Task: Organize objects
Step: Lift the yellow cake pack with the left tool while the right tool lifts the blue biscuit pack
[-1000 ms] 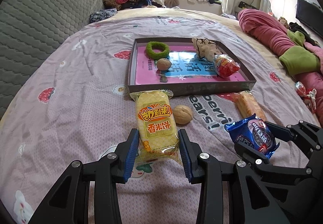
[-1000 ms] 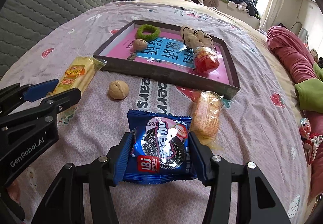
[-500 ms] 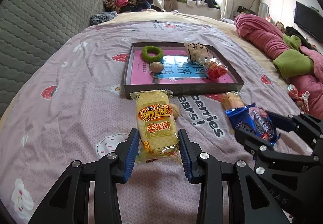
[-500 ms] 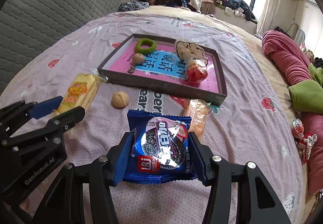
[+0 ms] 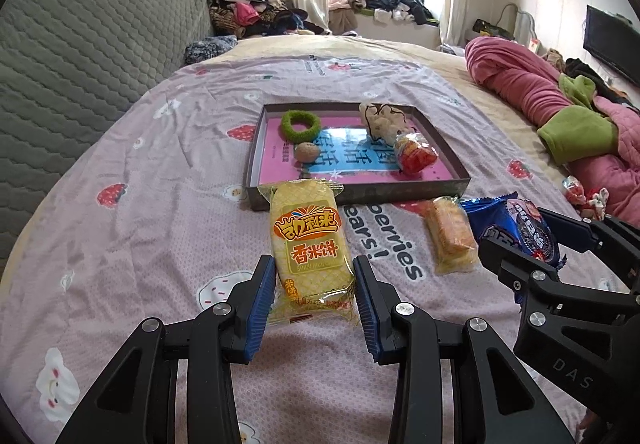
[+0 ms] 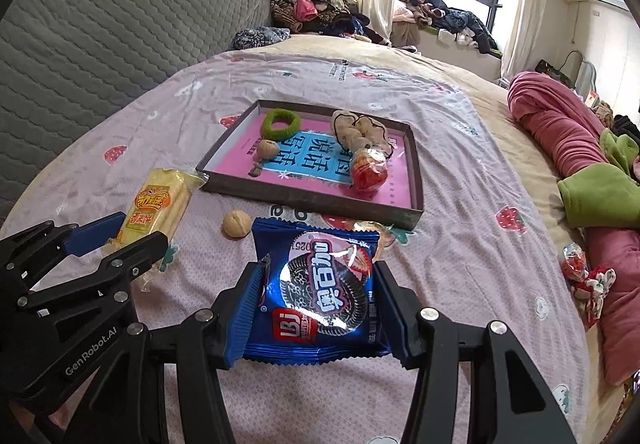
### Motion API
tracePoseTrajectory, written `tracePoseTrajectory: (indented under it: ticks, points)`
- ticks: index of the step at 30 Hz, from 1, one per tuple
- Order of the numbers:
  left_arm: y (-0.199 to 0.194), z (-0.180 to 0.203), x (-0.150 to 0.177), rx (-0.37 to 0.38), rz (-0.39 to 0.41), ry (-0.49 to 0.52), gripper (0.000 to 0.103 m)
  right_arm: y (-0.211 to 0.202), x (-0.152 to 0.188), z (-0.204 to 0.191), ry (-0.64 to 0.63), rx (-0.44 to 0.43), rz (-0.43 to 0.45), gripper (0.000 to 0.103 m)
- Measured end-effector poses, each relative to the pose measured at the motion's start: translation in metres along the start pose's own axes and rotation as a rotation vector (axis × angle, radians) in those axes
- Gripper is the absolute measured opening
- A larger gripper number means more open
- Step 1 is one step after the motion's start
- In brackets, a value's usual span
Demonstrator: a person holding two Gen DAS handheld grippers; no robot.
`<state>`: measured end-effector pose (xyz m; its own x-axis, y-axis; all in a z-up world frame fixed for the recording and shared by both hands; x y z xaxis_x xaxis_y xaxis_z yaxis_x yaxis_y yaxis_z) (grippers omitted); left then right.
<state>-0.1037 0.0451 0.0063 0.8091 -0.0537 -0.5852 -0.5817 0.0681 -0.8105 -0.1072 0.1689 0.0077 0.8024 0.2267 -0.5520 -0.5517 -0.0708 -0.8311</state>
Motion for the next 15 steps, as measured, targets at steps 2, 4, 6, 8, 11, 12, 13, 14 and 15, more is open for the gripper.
tracePoseTrajectory:
  ticks: [2,4,6,8,11,12,13,14,15]
  points:
    - [-0.005,0.004,-0.002,0.000,0.006,0.003,0.041,-0.005,-0.001,0.004,0.003,0.001,0.008,0.055]
    - [-0.010,0.008,-0.004,-0.001,0.012,0.010,0.041,-0.011,-0.001,0.008,0.005,0.005,0.016,0.056]
    - [-0.014,0.012,-0.006,-0.005,0.016,0.016,0.041,-0.015,-0.003,0.012,0.007,0.007,0.022,0.055]
    - [-0.019,0.015,-0.009,-0.003,0.024,0.020,0.041,-0.022,-0.004,0.015,0.008,0.011,0.034,0.055]
    - [-0.027,0.020,-0.015,-0.005,0.039,0.027,0.041,-0.032,-0.008,0.020,0.011,0.015,0.049,0.055]
    - [-0.029,0.021,-0.017,-0.005,0.042,0.030,0.041,-0.033,-0.009,0.021,0.011,0.018,0.052,0.055]
    - [-0.032,0.021,-0.020,-0.003,0.048,0.028,0.041,-0.036,-0.010,0.022,0.012,0.021,0.056,0.055]
    - [-0.034,0.021,-0.022,-0.004,0.051,0.026,0.041,-0.039,-0.012,0.024,0.014,0.022,0.063,0.055]
    - [-0.036,0.021,-0.024,-0.003,0.054,0.025,0.041,-0.041,-0.013,0.025,0.014,0.022,0.066,0.055]
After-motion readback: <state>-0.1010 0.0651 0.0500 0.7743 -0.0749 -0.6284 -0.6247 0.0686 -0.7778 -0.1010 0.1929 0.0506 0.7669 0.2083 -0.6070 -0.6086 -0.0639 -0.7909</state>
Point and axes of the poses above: each gripper's, at about its wrist camera, not at the fingertips, and y roughly the way its jaws point, z to its right, x to its underside, the point moved 7 cm from there along y, roughly the way its jaws point, and after that the axes turned 10 degrees about -z, right-handed, at the moved point
